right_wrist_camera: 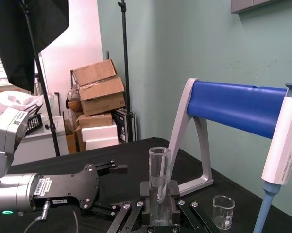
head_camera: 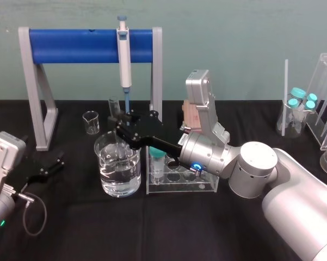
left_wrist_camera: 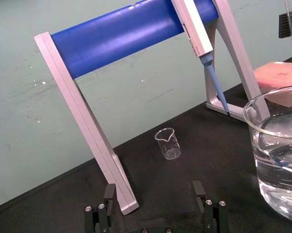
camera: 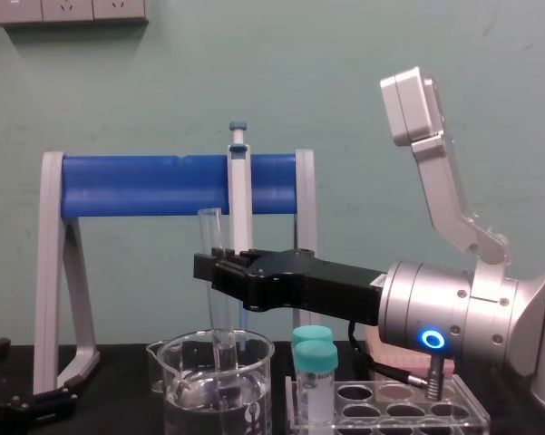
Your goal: Hold the test tube with one hand and immerse one end into the beaker, then return it to the test tube rack.
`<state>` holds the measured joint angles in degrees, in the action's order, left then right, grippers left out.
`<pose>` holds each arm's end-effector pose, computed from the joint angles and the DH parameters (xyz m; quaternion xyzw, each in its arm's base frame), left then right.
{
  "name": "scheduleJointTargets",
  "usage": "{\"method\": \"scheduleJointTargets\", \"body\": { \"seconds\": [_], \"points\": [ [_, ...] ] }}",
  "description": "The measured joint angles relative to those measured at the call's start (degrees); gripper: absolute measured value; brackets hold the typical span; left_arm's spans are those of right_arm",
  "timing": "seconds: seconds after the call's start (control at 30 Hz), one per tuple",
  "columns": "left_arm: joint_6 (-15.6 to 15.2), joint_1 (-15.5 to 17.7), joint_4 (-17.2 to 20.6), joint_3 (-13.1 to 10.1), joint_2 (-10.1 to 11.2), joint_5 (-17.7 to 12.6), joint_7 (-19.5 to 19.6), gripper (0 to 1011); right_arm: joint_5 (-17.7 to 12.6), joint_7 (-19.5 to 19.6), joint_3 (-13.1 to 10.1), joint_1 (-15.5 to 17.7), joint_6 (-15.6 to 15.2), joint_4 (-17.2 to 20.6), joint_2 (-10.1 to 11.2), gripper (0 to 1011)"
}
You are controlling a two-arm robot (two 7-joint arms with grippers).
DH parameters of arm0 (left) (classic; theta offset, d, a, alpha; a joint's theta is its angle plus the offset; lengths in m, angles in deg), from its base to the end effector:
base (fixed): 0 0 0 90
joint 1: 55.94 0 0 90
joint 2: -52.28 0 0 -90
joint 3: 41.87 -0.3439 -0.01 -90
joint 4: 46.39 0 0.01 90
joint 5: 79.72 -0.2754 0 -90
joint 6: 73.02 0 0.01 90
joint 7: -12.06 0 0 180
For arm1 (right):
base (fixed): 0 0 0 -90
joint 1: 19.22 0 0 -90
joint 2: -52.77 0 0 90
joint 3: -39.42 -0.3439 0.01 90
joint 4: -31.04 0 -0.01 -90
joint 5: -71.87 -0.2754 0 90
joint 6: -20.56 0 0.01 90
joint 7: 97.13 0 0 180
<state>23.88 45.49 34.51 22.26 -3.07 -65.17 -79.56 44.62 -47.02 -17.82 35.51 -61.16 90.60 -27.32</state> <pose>0.3353 0.1222 -0.3394 0.1416 -0.1324 0.5799 0.7913 0.4686 0.0482 -0.2956 0.0384 -0.0277 -0.2449 0.9684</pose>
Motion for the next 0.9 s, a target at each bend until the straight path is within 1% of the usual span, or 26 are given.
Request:
{"method": "scheduleJointTargets", "body": {
  "seconds": [0.9],
  "points": [
    [0.0, 0.0, 0.0, 0.0, 0.0, 0.0, 0.0, 1000, 0.1, -0.1, -0.1, -0.1, 0.3, -0.5, -0.2, 224]
  ]
}}
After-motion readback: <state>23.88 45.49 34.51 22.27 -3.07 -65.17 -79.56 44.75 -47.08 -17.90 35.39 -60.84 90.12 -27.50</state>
